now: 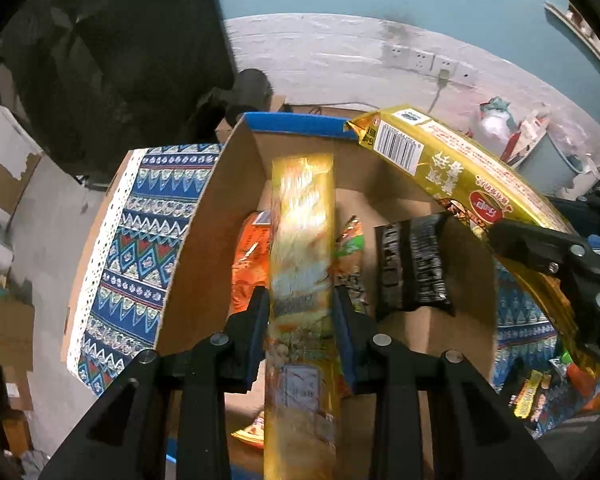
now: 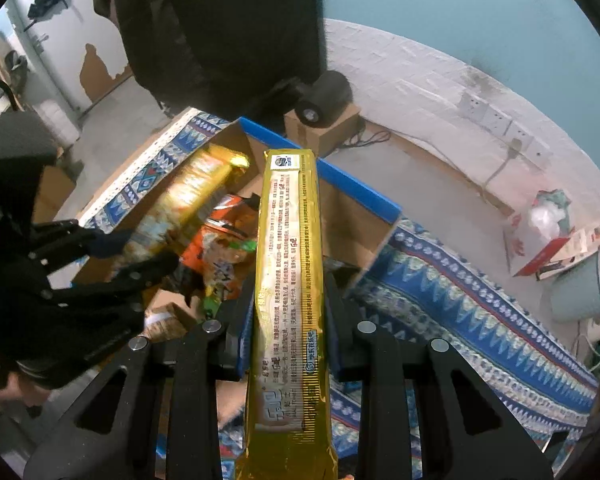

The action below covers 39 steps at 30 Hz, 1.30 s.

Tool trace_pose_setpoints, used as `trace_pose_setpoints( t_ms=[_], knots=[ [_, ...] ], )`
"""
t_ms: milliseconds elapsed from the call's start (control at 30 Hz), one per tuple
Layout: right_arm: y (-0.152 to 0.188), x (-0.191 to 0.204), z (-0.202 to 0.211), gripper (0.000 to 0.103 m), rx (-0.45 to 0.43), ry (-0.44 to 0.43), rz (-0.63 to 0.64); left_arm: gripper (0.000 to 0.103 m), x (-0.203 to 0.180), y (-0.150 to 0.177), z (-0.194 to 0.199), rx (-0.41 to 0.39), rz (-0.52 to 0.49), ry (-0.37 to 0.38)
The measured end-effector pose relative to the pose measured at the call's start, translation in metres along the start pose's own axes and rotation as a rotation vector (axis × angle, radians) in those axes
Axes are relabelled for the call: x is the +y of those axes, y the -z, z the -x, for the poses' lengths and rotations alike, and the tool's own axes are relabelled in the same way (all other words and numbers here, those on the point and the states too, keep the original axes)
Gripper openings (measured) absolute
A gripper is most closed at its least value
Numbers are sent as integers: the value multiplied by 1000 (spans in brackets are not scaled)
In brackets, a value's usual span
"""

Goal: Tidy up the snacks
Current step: 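Lift both yellow stick packs and carry them over the cardboard box, then open both tools to drop the stick packs into the box, then move both tools back over the remaining snack pile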

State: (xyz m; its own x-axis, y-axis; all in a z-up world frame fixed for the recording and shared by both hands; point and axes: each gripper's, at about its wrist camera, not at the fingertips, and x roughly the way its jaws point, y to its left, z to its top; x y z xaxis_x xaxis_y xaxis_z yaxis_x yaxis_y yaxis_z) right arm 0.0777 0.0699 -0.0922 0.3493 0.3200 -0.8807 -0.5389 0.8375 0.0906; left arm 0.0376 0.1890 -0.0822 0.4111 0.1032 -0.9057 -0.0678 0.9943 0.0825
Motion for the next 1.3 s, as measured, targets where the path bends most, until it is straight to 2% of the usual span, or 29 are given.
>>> trace_pose_setpoints(
  t_ms=[167, 267, 433, 533, 733, 833, 900, 1000, 1300],
  knots=[
    [-6, 9, -10, 27, 9, -9, -4, 34, 9, 0, -2, 9, 10, -35],
    [-7, 11, -17, 27, 21, -13, -12, 50, 15, 4, 0, 21, 18, -51],
    [-9, 10, -27, 27, 40, -30, -44, 52, 20, 8, 12, 6, 20, -56],
    [-11, 9, -31, 27, 41, -39, -67, 60, 20, 9, 19, -11, 14, -62],
    [-13, 14, -31, 30, 34, -39, -76, 60, 21, 13, 21, -10, 2, -67],
    [-12, 11, -24, 40, 22, -29, -77, 62, 21, 12, 22, -5, 11, -55],
    [-10, 6, -16, 53, 12, -13, -75, 64, 18, 12, 24, -5, 11, -43],
    [-5, 0, -7, 67, 4, 8, -69, 65, 9, 13, 26, -6, -4, -25],
    [29, -22, 13, 72, 31, 68, -31, 69, -44, 21, 39, -4, -118, 27]
  ],
)
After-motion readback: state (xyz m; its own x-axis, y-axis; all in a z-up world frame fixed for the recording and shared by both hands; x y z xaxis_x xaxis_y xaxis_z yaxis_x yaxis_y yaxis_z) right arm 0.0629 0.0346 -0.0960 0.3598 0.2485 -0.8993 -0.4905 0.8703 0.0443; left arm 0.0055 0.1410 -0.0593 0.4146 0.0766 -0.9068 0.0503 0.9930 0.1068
